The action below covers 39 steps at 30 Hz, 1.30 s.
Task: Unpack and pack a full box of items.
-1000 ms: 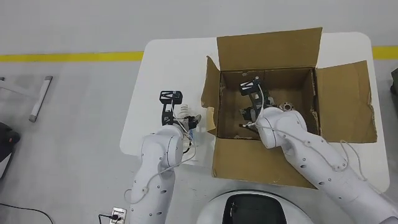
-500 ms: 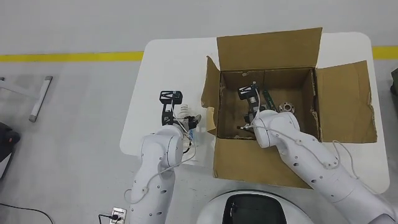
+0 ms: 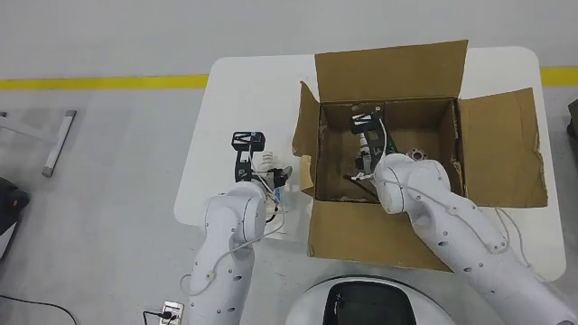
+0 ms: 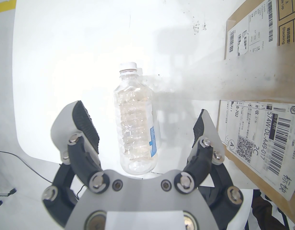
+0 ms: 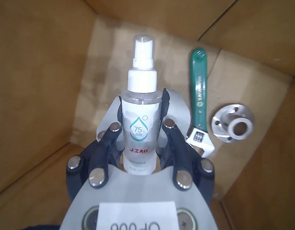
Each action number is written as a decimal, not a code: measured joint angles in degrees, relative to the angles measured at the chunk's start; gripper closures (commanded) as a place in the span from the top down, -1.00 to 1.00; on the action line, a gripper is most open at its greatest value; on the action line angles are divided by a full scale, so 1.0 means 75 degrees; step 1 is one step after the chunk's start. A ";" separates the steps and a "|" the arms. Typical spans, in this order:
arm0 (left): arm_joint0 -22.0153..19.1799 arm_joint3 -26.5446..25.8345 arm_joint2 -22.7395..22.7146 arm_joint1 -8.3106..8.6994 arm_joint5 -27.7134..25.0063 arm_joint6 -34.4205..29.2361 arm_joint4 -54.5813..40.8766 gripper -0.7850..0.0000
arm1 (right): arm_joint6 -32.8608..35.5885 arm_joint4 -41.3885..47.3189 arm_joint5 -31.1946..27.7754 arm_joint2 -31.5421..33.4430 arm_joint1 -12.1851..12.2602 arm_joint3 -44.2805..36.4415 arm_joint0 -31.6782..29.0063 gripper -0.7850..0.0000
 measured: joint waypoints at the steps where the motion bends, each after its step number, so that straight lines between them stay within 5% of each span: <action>1: 0.0000 0.0000 0.0000 0.0000 0.0000 0.0000 0.0000 1.00 | -0.0045 0.0014 -0.0028 0.0217 0.0035 -0.0371 -0.0147 -1.00; 11: 0.0000 0.0000 0.0000 0.0000 0.0000 0.0000 0.0000 1.00 | -0.1615 0.1827 -0.0777 0.4313 0.0335 -0.4135 -0.2604 -1.00; 17: 0.0000 0.0000 0.0000 0.0000 0.0000 0.0000 0.0000 1.00 | -0.2295 0.3001 -0.1479 0.7182 0.0374 -0.4405 -0.3831 -1.00; 23: 0.0000 0.0000 0.0000 0.0000 0.0000 0.0000 0.0000 1.00 | -0.2106 0.3476 -0.2138 0.9132 0.0330 -0.4405 -0.5334 -1.00; 30: 0.0000 0.0000 0.0000 0.0000 0.0000 0.0000 0.0000 1.00 | -0.1561 0.3291 -0.2635 0.9149 0.0259 -0.4002 -0.6839 -1.00; 39: 0.0000 0.0000 0.0000 0.0000 0.0000 0.0000 0.0000 1.00 | -0.0571 0.1896 -0.2691 0.7372 0.0404 -0.2765 -0.6093 -1.00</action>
